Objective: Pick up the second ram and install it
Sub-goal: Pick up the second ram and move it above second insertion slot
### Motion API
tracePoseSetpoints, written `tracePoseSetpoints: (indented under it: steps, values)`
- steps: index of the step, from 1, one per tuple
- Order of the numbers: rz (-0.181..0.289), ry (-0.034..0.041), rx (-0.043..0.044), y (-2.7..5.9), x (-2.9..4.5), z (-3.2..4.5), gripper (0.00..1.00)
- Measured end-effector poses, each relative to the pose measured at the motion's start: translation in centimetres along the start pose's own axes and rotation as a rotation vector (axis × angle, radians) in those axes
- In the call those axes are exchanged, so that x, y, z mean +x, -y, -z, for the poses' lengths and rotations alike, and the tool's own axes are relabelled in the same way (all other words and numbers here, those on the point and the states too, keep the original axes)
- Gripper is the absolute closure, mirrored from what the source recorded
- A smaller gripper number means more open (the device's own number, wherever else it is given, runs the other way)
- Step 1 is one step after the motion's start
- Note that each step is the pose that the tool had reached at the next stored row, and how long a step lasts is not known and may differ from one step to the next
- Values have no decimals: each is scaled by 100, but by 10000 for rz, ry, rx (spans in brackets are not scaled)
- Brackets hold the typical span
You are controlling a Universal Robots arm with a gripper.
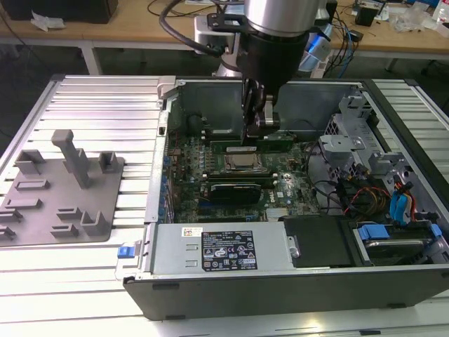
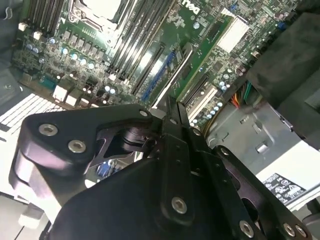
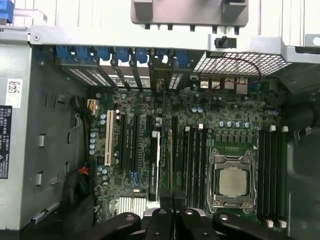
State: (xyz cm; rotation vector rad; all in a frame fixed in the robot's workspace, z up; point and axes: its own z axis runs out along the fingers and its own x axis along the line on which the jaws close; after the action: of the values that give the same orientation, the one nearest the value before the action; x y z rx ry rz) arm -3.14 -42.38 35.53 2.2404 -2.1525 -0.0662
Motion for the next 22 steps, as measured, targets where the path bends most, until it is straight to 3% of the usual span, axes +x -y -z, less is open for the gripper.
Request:
tracePoseSetpoints:
  steps: [6, 9, 11, 14, 16, 20, 22]
  values:
    - [-1, -2, -1, 2, -7, -46, 91]
    - [-1, -1, -1, 8, -77, -86, 91]
    - [0, -8, -1, 14, -165, -125, 91]
    - [-5, -83, -4, 23, -279, -211, 91]
    - [-6, -112, -5, 26, -314, -249, 91]
    - [-17, -319, -14, 37, -404, -380, 91]
    - [-18, -343, -15, 41, -434, -429, 91]
